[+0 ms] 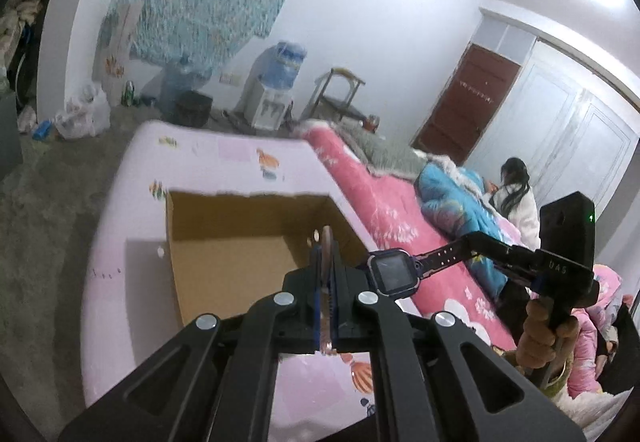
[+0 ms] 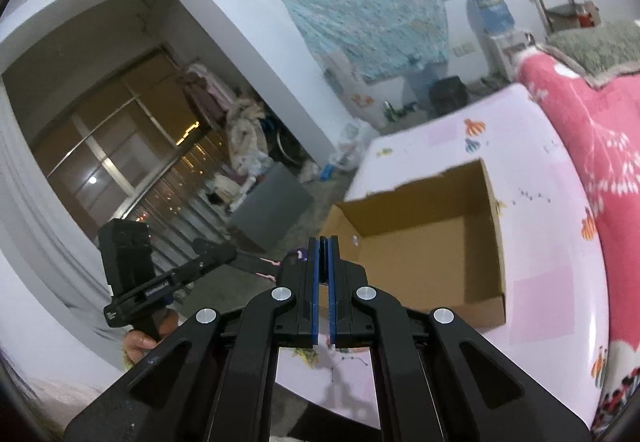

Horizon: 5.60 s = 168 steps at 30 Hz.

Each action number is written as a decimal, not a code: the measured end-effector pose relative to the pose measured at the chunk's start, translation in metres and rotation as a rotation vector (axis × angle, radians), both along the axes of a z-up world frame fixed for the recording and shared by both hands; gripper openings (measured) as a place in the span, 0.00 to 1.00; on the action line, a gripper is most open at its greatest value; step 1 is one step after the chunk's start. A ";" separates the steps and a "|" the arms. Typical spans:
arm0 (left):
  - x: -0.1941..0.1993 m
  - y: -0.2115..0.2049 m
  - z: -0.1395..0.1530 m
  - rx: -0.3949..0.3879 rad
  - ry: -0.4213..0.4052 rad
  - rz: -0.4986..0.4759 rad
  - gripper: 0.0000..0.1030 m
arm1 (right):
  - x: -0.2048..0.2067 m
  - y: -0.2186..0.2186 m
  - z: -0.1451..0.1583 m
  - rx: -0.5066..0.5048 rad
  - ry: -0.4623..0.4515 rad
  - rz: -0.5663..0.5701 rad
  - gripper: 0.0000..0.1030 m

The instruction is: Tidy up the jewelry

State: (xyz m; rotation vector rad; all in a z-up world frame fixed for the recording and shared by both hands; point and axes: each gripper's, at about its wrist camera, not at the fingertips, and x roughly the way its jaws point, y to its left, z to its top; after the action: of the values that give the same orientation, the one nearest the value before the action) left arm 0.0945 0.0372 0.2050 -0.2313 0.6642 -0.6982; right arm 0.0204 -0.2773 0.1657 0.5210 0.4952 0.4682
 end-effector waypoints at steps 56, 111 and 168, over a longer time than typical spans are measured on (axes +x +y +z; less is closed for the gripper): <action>-0.034 0.016 -0.008 -0.041 0.063 0.037 0.02 | 0.007 0.007 -0.062 0.149 0.197 0.075 0.02; -0.147 -0.140 -0.169 0.213 0.150 -0.533 0.02 | -0.059 -0.001 -0.215 -0.071 0.581 0.063 0.32; -0.169 -0.119 -0.163 0.157 0.109 -0.628 0.02 | -0.065 0.021 -0.212 0.013 0.582 0.043 0.00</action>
State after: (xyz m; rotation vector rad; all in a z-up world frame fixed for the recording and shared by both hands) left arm -0.0746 -0.0816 0.0416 0.0948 0.9028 -1.2325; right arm -0.0443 -0.2566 -0.0460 0.6617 1.0629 0.3561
